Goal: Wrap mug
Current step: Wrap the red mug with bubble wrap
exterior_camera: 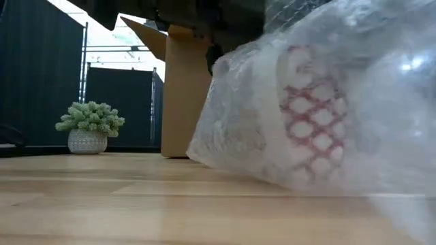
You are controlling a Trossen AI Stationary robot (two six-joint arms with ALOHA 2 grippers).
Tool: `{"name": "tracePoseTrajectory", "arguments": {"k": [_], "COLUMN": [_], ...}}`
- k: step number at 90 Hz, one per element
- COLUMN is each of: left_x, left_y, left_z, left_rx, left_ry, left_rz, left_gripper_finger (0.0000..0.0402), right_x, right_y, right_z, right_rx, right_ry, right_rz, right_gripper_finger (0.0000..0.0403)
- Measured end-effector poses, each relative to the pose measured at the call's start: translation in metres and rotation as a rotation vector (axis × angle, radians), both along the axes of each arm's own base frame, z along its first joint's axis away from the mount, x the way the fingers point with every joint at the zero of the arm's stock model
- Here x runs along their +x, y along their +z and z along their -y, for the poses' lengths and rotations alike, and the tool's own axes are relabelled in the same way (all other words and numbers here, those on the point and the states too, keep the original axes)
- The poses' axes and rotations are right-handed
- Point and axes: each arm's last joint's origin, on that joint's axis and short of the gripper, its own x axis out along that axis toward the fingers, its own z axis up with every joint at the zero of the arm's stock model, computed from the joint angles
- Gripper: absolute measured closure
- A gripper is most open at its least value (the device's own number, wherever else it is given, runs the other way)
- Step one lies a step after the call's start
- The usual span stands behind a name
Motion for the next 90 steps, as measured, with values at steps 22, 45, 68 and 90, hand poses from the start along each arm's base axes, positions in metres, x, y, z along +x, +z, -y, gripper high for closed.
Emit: {"name": "tracePoseTrajectory", "arguments": {"k": [22,45,68,90], "left_x": [-0.001,-0.002,-0.005,-0.005], "left_y": [0.005,-0.007,-0.004,0.001], "left_z": [0.001,0.005,0.004,0.002], "left_rx": [-0.011,-0.001,0.010,0.002], "left_ry": [-0.048,-0.084,-0.083,-0.072], "left_rz": [0.011,-0.059,-0.089,-0.061], "left_gripper_finger": [0.0401,0.0401,0.0401,0.0401], "right_x": [0.001,0.003,0.007,0.010], "right_y": [-0.001,-0.001,-0.001,0.001], "right_z": [0.000,0.002,0.000,-0.002], "right_rx": [0.016,0.010,0.033,0.059], "right_ry": [0.000,0.016,0.016,0.016], "right_rz": [0.001,0.000,0.036,0.074], "right_gripper_finger": [0.0227,0.0227,0.0227,0.0227]}}
